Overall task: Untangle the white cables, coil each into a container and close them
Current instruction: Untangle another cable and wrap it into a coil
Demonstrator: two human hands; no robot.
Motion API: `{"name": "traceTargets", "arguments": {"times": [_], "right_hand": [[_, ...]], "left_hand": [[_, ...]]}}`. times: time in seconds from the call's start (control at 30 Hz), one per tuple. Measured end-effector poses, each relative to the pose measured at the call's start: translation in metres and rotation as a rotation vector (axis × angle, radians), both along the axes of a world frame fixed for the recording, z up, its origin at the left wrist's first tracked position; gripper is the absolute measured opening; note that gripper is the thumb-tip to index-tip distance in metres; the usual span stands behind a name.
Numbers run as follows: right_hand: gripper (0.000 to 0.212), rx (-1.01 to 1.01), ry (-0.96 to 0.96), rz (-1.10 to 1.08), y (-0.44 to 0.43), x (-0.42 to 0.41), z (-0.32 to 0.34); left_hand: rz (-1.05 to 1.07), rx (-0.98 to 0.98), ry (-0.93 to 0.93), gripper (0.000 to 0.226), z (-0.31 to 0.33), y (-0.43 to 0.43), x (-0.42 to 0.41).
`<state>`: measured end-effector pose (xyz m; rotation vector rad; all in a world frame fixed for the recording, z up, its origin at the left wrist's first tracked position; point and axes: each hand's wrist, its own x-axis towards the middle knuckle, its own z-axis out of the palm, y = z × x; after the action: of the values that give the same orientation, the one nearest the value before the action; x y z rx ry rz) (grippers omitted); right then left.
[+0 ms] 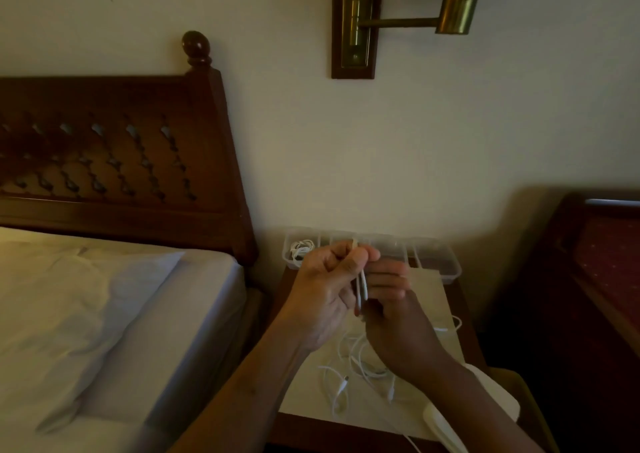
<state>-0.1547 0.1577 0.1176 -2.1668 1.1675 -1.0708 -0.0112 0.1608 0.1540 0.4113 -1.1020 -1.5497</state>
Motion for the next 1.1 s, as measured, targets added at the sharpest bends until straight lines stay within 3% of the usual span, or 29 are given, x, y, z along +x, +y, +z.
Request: {"name": "traceTargets", "arguments": {"times": [0.07, 0.13, 0.23, 0.33, 0.43, 0.57, 0.73, 0.9, 1.0, 1.1], "right_hand": [[0.014, -0.081, 0.242, -0.012, 0.005, -0.001, 0.004], [0.015, -0.18, 0.378, -0.018, 0.011, -0.003, 0.01], [0.019, -0.25, 0.42, -0.03, 0.016, -0.011, 0.021], [0.014, -0.378, 0.355, -0.073, 0.01, -0.03, 0.034], [0.006, -0.435, 0.219, -0.053, -0.002, -0.047, 0.039], [0.011, -0.383, -0.023, -0.048, -0.019, -0.047, 0.036], [0.016, -0.204, -0.343, -0.021, -0.02, -0.035, 0.032], [0.035, 0.074, -0.568, 0.003, -0.009, -0.015, 0.026], [0.048, 0.12, -0.485, -0.015, 0.001, -0.012, 0.016], [0.047, 0.115, -0.334, -0.064, 0.007, -0.015, 0.008]], "left_hand": [[0.097, -0.044, -0.09, 0.026, -0.001, -0.005, 0.002], [0.238, -0.143, -0.307, 0.017, -0.002, -0.011, 0.002], [0.397, -0.281, -0.788, 0.017, -0.005, -0.016, 0.004], [0.273, -0.303, -0.972, 0.022, -0.008, -0.014, 0.011], [0.097, -0.181, -0.866, 0.031, -0.008, -0.008, 0.015], [-0.01, -0.04, -0.538, 0.039, -0.008, -0.006, 0.009], [-0.142, 0.029, -0.245, 0.033, -0.006, -0.006, 0.003], [-0.195, 0.022, 0.097, 0.026, -0.002, -0.002, -0.014], [-0.186, -0.028, 0.154, 0.026, 0.002, -0.002, -0.023], [-0.129, -0.038, 0.132, 0.024, 0.007, -0.002, -0.027]]}}
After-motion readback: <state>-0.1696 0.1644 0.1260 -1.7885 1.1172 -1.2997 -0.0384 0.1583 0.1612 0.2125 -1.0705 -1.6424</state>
